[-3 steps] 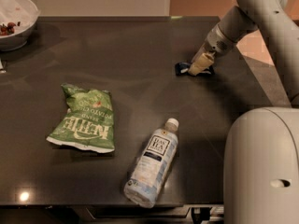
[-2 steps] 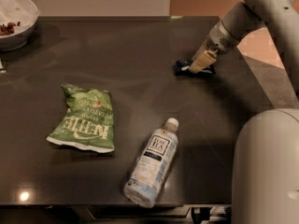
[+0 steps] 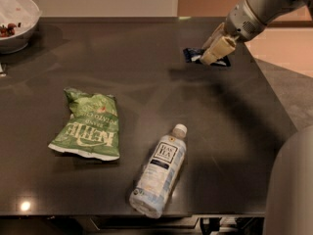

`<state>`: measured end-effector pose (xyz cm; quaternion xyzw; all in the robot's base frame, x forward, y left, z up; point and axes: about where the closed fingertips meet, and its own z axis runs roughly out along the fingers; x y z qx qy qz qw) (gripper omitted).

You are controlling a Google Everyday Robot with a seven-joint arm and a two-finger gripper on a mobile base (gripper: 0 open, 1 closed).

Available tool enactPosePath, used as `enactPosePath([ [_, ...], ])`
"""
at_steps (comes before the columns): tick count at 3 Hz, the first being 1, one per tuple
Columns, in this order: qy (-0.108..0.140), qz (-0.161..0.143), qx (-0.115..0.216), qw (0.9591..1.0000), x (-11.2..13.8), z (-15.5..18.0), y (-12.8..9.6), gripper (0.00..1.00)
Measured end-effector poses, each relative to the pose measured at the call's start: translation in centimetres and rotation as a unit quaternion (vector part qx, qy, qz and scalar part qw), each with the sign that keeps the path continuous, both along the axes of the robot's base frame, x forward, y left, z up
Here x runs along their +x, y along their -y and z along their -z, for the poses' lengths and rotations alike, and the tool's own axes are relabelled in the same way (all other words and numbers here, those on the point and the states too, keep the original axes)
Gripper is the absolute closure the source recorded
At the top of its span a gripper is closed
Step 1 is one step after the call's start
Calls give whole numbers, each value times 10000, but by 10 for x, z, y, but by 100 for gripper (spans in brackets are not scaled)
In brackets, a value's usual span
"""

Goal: Pick rxbar blueberry

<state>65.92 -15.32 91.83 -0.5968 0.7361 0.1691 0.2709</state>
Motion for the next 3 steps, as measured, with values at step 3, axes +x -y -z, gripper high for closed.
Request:
enactPosePath([
  [3, 540, -441, 142, 9975, -39, -78, -17, 100],
])
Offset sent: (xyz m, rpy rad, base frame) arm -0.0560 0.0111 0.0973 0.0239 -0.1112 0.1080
